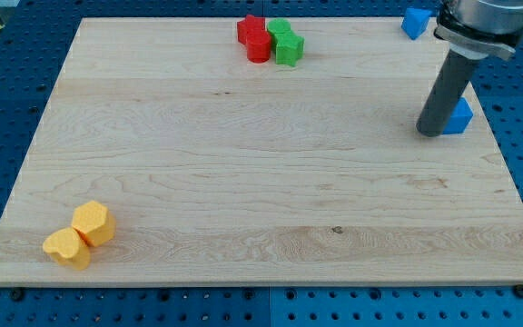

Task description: Push the blue cube to the bottom left of the blue triangle

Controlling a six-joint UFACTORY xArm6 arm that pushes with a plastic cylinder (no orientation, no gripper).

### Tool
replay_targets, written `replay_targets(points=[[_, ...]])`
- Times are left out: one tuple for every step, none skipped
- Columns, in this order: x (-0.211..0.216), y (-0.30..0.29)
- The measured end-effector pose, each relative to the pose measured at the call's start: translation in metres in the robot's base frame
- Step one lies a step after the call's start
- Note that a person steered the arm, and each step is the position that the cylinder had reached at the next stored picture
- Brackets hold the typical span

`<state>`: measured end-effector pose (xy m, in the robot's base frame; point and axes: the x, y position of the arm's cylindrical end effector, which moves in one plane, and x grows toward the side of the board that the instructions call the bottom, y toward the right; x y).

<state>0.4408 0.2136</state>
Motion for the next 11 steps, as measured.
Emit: replay_targets(points=[[0.015,0.012],[0.015,0.034],[0.015,0.035],[0.006,0.035],[-0.003,0.035],[-0.008,0.035],[-0.018,0.035],[-0.028,0.035],[-0.043,0.035],[-0.067,0.035],[-0.093,0.035]])
